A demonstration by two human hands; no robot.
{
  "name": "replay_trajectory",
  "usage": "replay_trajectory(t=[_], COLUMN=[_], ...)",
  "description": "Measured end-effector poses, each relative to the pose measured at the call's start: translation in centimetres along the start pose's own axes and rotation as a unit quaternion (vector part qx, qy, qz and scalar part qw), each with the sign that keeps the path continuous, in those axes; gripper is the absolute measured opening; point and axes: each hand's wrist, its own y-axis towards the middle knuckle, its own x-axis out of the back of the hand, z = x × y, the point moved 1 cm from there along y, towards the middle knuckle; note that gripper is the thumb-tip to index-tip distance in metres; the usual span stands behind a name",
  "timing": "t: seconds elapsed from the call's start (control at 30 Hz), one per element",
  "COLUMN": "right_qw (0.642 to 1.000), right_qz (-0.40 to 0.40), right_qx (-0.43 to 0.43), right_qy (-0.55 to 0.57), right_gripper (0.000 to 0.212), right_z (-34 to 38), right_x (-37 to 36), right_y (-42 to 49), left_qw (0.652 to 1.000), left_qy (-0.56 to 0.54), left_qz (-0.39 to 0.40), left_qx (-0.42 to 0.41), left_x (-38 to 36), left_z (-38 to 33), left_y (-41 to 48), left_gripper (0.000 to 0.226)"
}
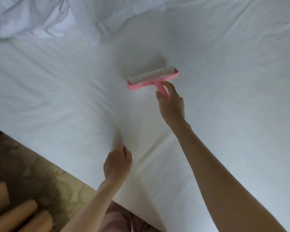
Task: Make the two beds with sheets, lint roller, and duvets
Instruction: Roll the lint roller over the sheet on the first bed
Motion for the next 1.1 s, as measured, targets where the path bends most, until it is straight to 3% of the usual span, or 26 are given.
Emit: replay_trajectory(t=[0.13,0.33,0.47,0.63,0.73,0.87,0.97,1.1], right_qw=[0.998,0.979,0.966,0.971,0.974,0.959,0.966,0.965], right_qz=[0.043,0.095,0.082,-0.074,-0.123,-0.183,-0.163,-0.154], right_qx=[-0.054,-0.166,-0.246,-0.220,-0.180,-0.172,-0.178,-0.202], right_qy=[-0.007,-0.065,-0.024,0.065,0.054,0.129,0.091,0.063], right_gripper=[0.038,0.040,0.058,0.035,0.039,0.040,0.037,0.044], right_z=[-3.2,-12.1,-14.0,-14.3,-14.6,-16.6,-18.4,-20.3], right_x=[0.1,4.0,7.7,11.1,13.5,16.0,15.5,11.9], right_y=[-2.6,-20.7,-26.5,-19.8,-9.2,2.0,2.7,-5.2], left_qw=[0.999,0.997,0.995,0.987,0.979,0.969,0.966,0.964], left_qy=[0.018,0.025,0.046,0.075,0.090,0.113,0.133,0.151], left_qz=[0.015,0.031,0.030,0.045,0.057,0.056,0.061,0.075], left_qx=[-0.022,-0.065,-0.082,-0.132,-0.172,-0.211,-0.212,-0.204], left_x=[-1.1,-1.7,-2.5,-4.6,-6.0,-7.4,-8.1,-8.5], left_z=[-0.9,-2.4,-4.1,-7.4,-9.3,-10.6,-10.1,-8.9], left_y=[-0.8,-1.3,-1.4,-1.8,-1.7,-1.2,-1.3,-2.0], left_gripper=[0.016,0.014,0.014,0.013,0.013,0.011,0.011,0.012])
